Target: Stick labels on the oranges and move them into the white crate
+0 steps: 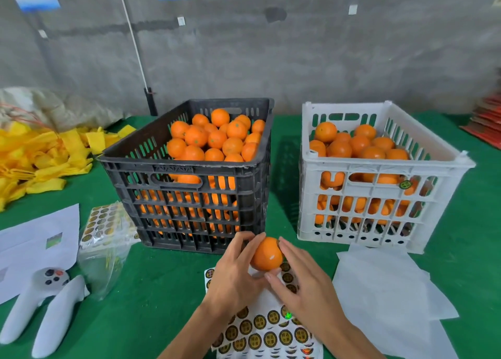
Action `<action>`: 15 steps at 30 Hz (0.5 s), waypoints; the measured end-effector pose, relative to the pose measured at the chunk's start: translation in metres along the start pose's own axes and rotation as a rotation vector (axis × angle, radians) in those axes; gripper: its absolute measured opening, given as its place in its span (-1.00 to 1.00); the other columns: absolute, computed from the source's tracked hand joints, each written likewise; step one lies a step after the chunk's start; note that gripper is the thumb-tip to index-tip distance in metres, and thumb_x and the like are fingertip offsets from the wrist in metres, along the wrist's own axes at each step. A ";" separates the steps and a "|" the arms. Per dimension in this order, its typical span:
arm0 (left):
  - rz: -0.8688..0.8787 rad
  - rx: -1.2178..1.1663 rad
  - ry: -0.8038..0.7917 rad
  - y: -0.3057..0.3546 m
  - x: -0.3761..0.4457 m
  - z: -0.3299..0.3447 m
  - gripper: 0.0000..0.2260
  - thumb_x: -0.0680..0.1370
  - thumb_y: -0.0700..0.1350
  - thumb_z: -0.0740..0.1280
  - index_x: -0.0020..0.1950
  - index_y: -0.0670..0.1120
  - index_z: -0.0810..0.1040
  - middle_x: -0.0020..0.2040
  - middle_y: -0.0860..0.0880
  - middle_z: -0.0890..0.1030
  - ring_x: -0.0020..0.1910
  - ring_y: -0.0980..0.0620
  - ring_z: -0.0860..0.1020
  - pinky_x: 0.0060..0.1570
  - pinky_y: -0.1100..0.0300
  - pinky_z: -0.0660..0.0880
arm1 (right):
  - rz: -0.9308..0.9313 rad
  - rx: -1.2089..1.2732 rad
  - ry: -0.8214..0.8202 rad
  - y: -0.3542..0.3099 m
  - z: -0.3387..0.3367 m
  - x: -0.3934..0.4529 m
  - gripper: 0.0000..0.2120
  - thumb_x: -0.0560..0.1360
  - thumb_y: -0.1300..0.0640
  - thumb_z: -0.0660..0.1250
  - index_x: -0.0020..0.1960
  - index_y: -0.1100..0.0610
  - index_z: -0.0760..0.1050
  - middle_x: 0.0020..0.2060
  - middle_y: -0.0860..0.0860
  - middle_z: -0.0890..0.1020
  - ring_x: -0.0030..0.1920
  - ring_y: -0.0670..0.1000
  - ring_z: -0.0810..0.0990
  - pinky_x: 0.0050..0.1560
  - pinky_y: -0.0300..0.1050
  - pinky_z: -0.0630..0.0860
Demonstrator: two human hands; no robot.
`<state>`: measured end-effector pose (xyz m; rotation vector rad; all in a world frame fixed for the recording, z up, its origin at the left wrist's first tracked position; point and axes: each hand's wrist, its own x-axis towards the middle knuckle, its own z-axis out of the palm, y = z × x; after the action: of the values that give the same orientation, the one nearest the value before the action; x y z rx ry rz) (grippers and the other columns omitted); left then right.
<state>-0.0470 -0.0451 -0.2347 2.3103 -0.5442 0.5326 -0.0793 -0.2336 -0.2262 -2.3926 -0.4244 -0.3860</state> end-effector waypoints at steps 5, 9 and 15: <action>0.207 -0.026 0.177 0.049 0.067 -0.024 -0.38 0.46 0.04 0.61 0.46 -0.08 0.53 0.36 0.01 0.50 0.27 0.03 0.56 0.14 0.12 0.63 | -0.238 -0.059 0.457 -0.013 -0.056 0.045 -0.43 0.58 -0.16 0.35 0.45 0.18 0.49 0.39 0.01 0.57 0.38 -0.02 0.53 0.36 -0.03 0.52; 0.300 -0.007 0.271 0.106 0.145 -0.047 -0.42 0.51 0.12 0.44 0.48 -0.10 0.52 0.38 -0.03 0.55 0.33 0.00 0.52 0.26 0.12 0.54 | -0.299 -0.162 0.691 -0.021 -0.121 0.095 -0.54 0.63 0.02 0.38 0.43 0.25 0.50 0.39 0.10 0.56 0.42 0.04 0.51 0.45 -0.01 0.43; 0.380 0.074 0.112 0.161 0.232 -0.038 -0.52 0.57 -0.17 0.38 0.50 -0.09 0.48 0.43 0.00 0.55 0.33 -0.07 0.52 0.29 -0.04 0.51 | -0.168 -0.367 0.738 -0.025 -0.170 0.141 -0.56 0.58 0.29 0.39 0.44 0.30 0.47 0.43 0.18 0.50 0.46 0.17 0.46 0.49 0.13 0.37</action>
<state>0.0536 -0.1800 -0.0045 2.2375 -0.9292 0.8682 0.0105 -0.2994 -0.0337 -2.3353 -0.2171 -1.4613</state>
